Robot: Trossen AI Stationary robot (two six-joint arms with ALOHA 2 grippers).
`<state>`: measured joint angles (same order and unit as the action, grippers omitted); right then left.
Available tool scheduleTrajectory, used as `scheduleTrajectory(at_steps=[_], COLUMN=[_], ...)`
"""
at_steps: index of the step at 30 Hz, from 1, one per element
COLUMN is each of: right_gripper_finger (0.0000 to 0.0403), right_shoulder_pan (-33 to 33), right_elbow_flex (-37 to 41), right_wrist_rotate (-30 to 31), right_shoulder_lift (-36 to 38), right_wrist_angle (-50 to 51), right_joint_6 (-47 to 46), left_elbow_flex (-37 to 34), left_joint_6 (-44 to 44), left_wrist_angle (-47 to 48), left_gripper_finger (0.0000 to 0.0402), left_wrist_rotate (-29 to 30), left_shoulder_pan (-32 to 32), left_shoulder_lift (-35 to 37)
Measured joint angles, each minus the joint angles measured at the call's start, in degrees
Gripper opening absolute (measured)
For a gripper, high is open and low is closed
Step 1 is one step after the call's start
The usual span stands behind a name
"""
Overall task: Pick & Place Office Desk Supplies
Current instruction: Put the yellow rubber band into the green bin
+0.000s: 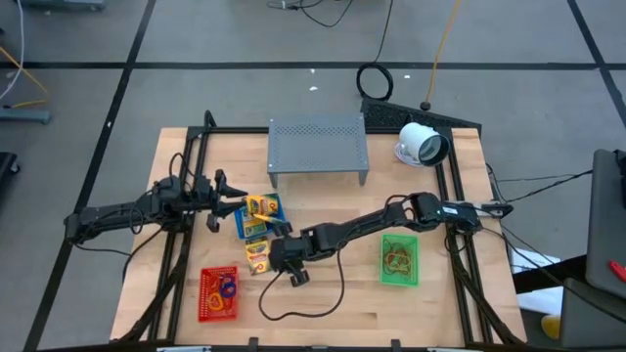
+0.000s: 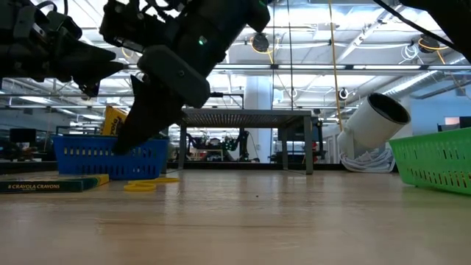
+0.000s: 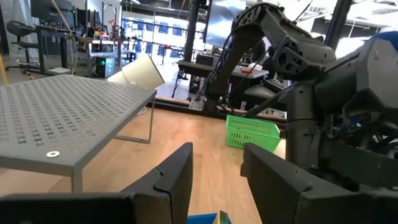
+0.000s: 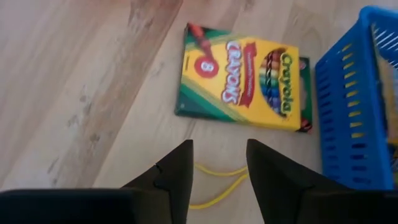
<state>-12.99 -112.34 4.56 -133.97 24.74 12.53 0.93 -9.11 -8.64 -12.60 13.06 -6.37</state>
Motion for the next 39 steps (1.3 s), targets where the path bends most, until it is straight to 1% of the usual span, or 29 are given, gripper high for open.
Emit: scheduleTrajectory(at_steps=[4,16,19,25,27,31,39], right_gripper_finger=[0.0129,0.0122,0.0099,0.0021,0.0006,0.0009,0.0001], right_shoulder_pan=[-0.03,-0.24,-0.24,-0.24,-0.24,-0.24,-0.3], right_elbow_flex=[0.92,0.88,0.88,1.3,2.2,3.84,7.43], right_wrist_rotate=[-0.34,-0.13,-0.13,-0.13,-0.13,-0.15,-0.28], right_shoulder_lift=[-0.02,0.0,0.0,0.0,0.04,0.0,0.12], right_wrist_angle=[0.3,-0.1,-0.1,-0.5,-0.99,-0.78,-3.3], right_joint_6=[-0.01,-1.07,-1.05,-1.29,-1.31,-2.23,-3.27], left_elbow_flex=[0.0,0.0,0.0,0.0,0.0,0.0,0.0], left_joint_6=[-0.07,-0.08,-0.1,-0.1,-0.16,-0.39,-0.45], left_wrist_angle=[-0.01,-0.04,-0.04,-0.04,-0.04,-0.05,-0.07], left_gripper_finger=[0.0152,0.0152,0.0152,0.0152,0.0152,0.0152,0.0152], left_wrist_rotate=[-0.45,-0.63,-0.63,-0.63,-0.63,-0.63,-0.63], left_shoulder_pan=[0.0,0.0,0.0,0.0,0.0,0.0,-0.02], left_shoulder_lift=[0.0,0.01,0.0,0.02,0.0,0.01,0.02])
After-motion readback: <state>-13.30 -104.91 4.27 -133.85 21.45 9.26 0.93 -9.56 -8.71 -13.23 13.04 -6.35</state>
